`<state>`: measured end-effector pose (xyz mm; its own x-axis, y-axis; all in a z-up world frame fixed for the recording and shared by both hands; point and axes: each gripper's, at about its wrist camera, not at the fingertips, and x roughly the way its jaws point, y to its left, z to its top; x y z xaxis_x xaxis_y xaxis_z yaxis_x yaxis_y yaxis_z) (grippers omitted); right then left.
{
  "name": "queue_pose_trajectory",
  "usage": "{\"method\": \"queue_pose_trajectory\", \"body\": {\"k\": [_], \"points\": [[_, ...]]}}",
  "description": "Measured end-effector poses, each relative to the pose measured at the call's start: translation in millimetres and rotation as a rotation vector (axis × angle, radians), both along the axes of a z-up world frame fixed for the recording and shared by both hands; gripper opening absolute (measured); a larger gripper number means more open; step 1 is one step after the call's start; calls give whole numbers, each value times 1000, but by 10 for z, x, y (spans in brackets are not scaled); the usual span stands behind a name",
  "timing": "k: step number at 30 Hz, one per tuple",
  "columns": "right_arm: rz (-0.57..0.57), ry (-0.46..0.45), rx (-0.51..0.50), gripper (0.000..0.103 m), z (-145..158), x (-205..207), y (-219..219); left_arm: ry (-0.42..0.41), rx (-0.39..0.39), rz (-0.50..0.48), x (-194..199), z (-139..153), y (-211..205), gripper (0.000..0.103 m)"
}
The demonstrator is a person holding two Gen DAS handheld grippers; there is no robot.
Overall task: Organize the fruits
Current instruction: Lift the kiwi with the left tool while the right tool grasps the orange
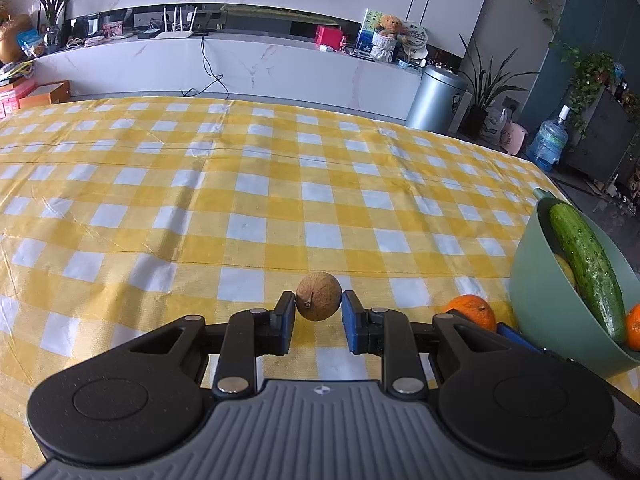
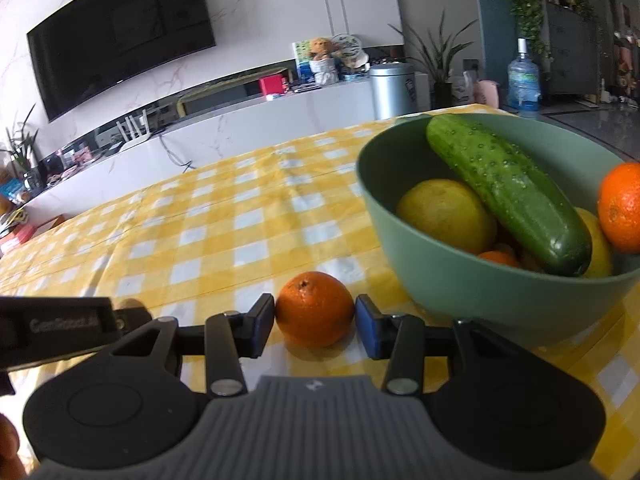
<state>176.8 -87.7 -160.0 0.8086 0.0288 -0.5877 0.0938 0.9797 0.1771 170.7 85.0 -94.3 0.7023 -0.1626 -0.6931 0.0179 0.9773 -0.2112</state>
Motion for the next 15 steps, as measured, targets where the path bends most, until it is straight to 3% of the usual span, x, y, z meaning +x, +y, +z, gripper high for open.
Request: {"method": "queue_pose_trajectory", "body": {"k": [7, 15], "points": [[191, 10, -38, 42, 64, -153, 117, 26, -31, -12, -21, -21, 16, 28], [241, 3, -44, 43, 69, -163, 79, 50, -17, -13, -8, -78, 0, 28]]}}
